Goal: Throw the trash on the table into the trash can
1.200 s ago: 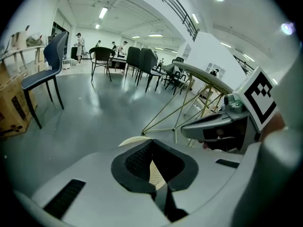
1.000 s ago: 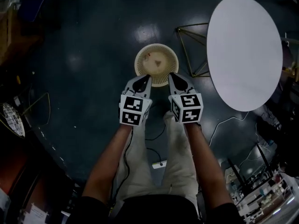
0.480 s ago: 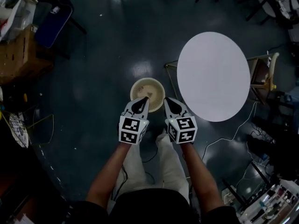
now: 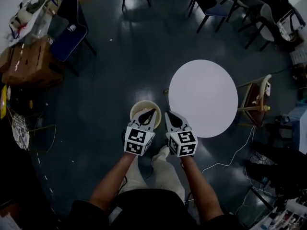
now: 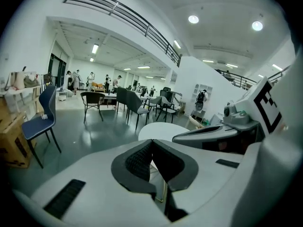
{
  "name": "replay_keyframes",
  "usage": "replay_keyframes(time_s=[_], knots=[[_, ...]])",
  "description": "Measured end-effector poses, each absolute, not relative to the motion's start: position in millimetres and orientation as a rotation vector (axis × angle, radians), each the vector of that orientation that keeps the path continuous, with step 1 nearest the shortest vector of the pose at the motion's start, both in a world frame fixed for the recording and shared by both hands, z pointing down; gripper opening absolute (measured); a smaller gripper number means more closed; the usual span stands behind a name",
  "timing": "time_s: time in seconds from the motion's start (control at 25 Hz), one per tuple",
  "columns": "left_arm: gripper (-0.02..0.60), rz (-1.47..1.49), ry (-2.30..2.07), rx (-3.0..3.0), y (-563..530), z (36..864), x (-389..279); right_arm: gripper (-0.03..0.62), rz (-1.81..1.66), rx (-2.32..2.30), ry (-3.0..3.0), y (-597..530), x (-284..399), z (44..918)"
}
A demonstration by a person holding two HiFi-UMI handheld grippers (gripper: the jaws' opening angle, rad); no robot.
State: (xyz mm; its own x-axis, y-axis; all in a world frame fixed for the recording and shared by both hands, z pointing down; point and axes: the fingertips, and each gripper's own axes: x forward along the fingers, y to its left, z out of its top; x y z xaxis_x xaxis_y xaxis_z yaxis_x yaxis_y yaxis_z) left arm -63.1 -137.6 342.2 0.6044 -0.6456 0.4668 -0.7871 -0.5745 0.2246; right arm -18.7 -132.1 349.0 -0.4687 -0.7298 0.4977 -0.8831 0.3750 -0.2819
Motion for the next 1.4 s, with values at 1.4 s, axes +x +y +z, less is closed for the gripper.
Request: replay_keyframes(time_s=[1.4], knots=[[0.015, 0.225, -1.387, 2.593, -44, 135, -14, 0.018, 0.476, 1.545, -2.579, -55, 70, 149]])
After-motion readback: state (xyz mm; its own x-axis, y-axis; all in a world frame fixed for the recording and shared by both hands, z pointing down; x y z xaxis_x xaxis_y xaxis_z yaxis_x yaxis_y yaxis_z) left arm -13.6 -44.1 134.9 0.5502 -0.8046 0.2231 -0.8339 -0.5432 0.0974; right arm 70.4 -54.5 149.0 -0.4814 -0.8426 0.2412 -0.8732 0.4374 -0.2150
